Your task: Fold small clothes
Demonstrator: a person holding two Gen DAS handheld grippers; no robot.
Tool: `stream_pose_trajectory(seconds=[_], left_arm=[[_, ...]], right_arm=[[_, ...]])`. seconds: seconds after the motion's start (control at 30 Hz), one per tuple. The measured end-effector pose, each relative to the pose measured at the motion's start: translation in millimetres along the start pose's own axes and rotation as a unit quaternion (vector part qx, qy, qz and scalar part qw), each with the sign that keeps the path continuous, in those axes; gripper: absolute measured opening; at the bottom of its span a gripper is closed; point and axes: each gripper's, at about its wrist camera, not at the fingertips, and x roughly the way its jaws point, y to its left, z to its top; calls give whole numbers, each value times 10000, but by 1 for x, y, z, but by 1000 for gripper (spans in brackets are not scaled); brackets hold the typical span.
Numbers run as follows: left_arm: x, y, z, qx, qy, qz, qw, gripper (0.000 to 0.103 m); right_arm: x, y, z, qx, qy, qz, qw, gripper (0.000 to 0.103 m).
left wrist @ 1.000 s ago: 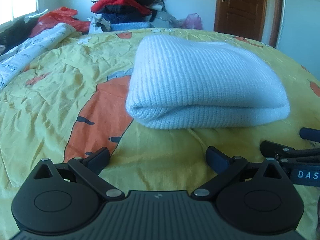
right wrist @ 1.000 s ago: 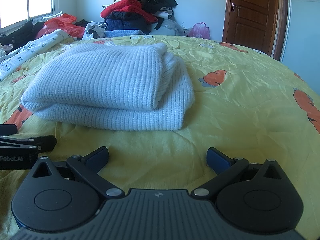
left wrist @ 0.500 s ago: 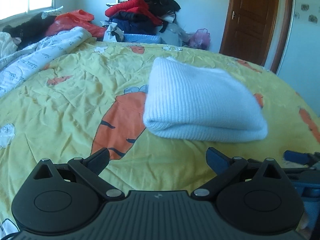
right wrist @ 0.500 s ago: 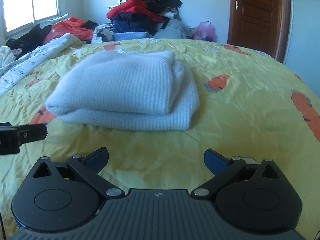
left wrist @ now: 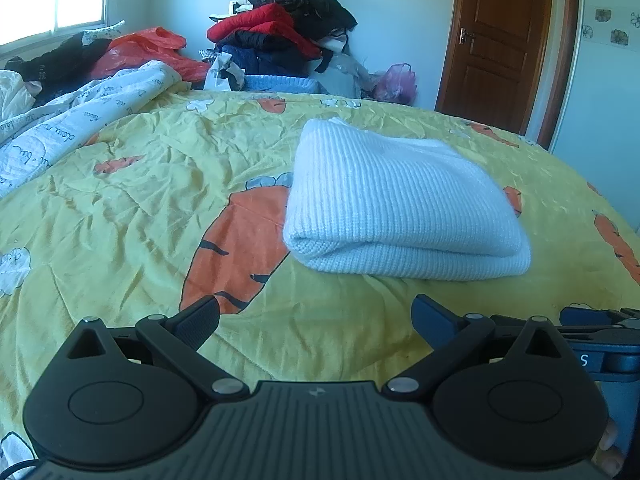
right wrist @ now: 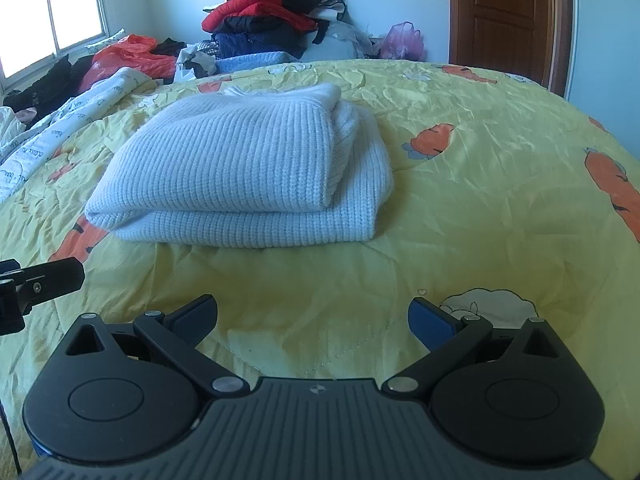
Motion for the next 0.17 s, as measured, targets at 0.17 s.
stream_pose_trajectory(seconds=[0.17], left_arm=[[-7,-2,1,86,35,-125,9999,103]], right_arm=[[0,0,-1,-34,9,1,10000,103]])
